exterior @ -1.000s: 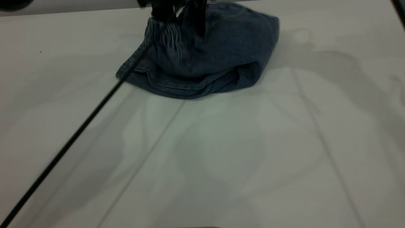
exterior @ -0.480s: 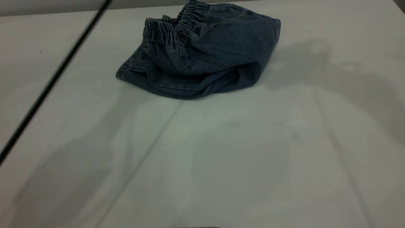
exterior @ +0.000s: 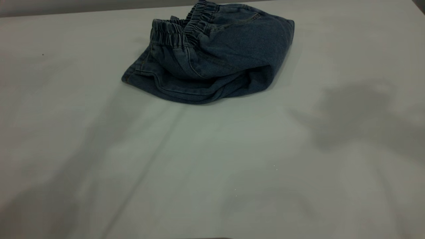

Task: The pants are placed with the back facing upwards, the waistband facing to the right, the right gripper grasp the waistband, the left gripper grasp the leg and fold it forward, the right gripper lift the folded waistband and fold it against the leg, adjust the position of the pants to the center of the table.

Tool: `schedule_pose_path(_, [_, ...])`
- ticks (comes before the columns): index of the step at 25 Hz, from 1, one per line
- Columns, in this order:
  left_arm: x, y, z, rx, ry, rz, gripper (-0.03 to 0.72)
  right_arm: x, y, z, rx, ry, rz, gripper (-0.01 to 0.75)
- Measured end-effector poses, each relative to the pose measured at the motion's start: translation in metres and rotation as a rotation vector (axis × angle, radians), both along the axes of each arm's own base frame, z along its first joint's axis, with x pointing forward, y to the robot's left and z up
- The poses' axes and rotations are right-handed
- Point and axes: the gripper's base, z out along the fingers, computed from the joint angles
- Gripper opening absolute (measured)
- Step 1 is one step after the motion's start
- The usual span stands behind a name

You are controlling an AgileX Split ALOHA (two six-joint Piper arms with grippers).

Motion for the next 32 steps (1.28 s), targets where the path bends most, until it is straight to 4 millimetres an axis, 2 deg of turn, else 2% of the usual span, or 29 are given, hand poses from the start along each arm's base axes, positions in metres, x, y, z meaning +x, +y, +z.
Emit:
schedule_pose_path(4, [-0.045, 0.021, 0.029, 0.017, -0.004, -0.009, 0.456, -0.051, -0.011, 0.026, 0.043, -0.065, -0.039, 0.563])
schedule_pose_path(6, [-0.069, 0.033, 0.035, 0.041, 0.004, -0.003, 0.456, -0.079, -0.018, 0.033, 0.048, -0.099, -0.054, 0.562])
schedule_pose_path(8, [-0.097, 0.048, 0.046, 0.061, -0.013, 0.008, 0.456, -0.107, -0.025, 0.034, 0.042, -0.128, -0.064, 0.563])
schedule_pose_path(12, [-0.156, 0.076, 0.055, 0.078, -0.031, 0.018, 0.456, -0.163, -0.039, 0.026, 0.034, -0.181, -0.079, 0.563])
schedule_pose_path(14, [-0.183, 0.089, 0.054, 0.075, -0.032, 0.021, 0.456, -0.189, -0.046, 0.018, 0.022, -0.209, -0.09, 0.563])
schedule_pose_path(19, [-0.247, 0.117, 0.049, 0.043, -0.062, 0.036, 0.456, -0.254, -0.067, -0.013, -0.034, -0.303, -0.15, 0.563])
schedule_pose_path(22, [-0.273, 0.129, 0.034, 0.039, -0.052, 0.044, 0.456, -0.279, -0.077, -0.037, -0.071, -0.333, -0.19, 0.563])
schedule_pose_path(27, [-0.304, 0.142, -0.002, 0.056, -0.006, 0.047, 0.456, -0.298, -0.084, -0.082, -0.071, -0.301, -0.233, 0.563])
schedule_pose_path(32, [-0.343, 0.158, -0.024, 0.016, -0.038, 0.038, 0.456, -0.303, -0.085, -0.132, -0.088, -0.244, -0.233, 0.563])
